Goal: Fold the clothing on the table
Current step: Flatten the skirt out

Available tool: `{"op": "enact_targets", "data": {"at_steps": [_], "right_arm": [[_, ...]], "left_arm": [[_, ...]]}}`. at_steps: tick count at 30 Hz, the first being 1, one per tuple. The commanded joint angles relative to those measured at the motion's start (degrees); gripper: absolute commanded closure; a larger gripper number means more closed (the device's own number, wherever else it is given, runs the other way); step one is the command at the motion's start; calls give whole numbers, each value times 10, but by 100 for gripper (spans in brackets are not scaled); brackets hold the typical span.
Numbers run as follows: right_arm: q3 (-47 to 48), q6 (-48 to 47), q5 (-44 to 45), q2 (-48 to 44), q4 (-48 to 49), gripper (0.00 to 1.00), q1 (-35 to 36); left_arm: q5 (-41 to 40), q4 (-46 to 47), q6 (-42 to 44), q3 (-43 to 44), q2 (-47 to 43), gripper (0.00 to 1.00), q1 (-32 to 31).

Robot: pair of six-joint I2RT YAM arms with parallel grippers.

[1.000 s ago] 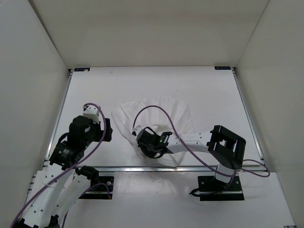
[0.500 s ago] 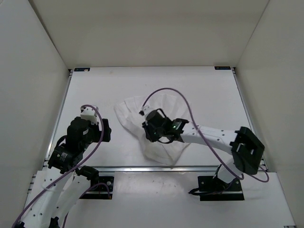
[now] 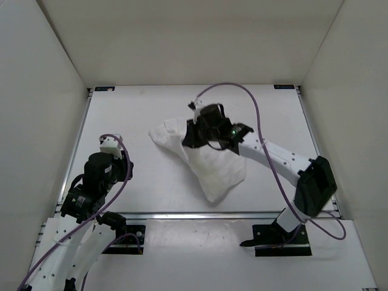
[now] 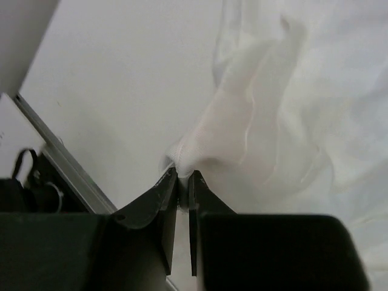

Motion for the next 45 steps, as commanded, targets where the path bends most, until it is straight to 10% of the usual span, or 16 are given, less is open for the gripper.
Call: {"op": "enact_targets", "data": {"at_steps": [1, 4, 7, 16, 20, 27, 32, 36, 45], "right_arm": [[220, -14, -36, 89, 31, 100, -13], [550, -66, 43, 170, -90, 100, 7], [614, -37, 24, 163, -145, 100, -27], [-188, 117, -40, -200, 136, 100, -195], [-389, 132, -68, -256, 178, 100, -205], [-508, 108, -71, -283, 181, 100, -206], [-521, 92, -57, -285, 179, 100, -195], [-534, 91, -53, -287, 201, 100, -192], [-532, 85, -64, -286, 239, 100, -190]], "left_arm": [[-30, 9, -13, -1, -24, 52, 12], [-38, 8, -19, -3, -35, 55, 11], [-38, 7, -19, -4, -32, 54, 11], [-21, 23, -16, -9, -26, 44, 16], [25, 32, -2, -8, -15, 18, 27], [185, 76, -73, -21, 35, 25, 45], [278, 234, -241, -131, 85, 71, -20], [310, 421, -425, -248, 113, 45, -91], [104, 628, -623, -390, 122, 41, -151]]}}
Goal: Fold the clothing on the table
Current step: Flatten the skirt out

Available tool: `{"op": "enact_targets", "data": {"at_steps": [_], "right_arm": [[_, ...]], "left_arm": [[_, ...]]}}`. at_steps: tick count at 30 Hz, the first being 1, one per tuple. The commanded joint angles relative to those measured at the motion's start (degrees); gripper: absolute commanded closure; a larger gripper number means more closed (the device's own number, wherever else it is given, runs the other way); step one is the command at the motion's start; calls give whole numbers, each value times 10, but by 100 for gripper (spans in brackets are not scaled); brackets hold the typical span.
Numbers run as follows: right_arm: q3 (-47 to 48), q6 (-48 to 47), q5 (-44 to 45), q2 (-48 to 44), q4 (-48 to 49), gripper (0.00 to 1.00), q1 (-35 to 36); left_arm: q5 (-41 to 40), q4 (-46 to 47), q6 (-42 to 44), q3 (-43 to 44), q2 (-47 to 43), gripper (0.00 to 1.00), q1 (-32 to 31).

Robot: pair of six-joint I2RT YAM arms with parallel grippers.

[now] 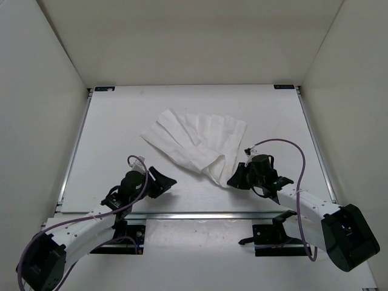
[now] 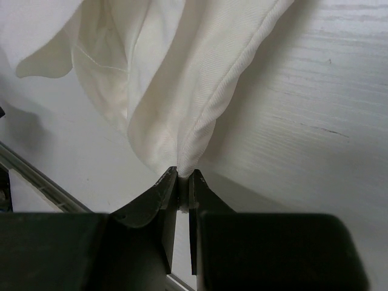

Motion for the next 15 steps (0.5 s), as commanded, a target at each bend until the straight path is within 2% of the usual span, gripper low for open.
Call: {"op": "enact_targets", "data": {"at_steps": [1, 2, 6, 13, 15], "right_arm": [[8, -14, -6, -5, 51, 100, 10], [9, -9, -4, -6, 54, 99, 9], [7, -14, -14, -6, 64, 100, 2], [9, -20, -14, -21, 64, 99, -1], [8, -21, -13, -24, 61, 100, -1]], "left_arm": [[-92, 118, -96, -7, 19, 40, -21], [-126, 121, -108, -5, 31, 39, -31], [-163, 182, -132, 0, 114, 38, -60], [-227, 247, -143, 80, 292, 36, -105], [-251, 272, -139, 95, 320, 37, -113]]}}
